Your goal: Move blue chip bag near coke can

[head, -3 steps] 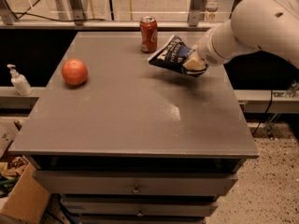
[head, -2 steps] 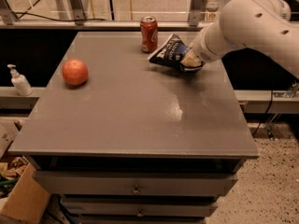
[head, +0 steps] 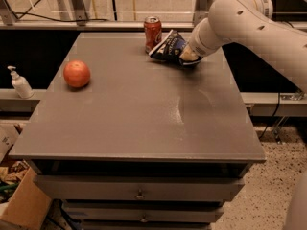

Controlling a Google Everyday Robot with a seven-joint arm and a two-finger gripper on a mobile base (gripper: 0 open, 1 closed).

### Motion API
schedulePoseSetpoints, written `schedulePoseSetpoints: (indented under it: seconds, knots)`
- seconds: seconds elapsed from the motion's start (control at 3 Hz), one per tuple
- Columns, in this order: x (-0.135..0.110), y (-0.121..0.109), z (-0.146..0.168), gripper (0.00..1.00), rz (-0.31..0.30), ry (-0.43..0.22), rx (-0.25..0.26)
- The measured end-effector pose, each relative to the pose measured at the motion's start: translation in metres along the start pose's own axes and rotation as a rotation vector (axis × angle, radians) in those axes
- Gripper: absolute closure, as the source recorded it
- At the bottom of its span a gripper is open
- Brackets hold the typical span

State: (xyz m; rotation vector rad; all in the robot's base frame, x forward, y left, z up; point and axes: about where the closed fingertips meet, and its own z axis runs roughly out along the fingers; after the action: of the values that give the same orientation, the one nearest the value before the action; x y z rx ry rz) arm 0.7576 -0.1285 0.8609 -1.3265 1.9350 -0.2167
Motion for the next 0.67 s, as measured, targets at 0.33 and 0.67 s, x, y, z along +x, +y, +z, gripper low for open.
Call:
schedulePoseSetpoints:
  seconds: [0.33,0.67]
  knots:
    - [-0.005,-0.0017,0.0141,0.95,0.004,-0.001,-0.015]
    - [-0.0047,0.0027,0.0223,0.77,0.01,0.003,-0.036]
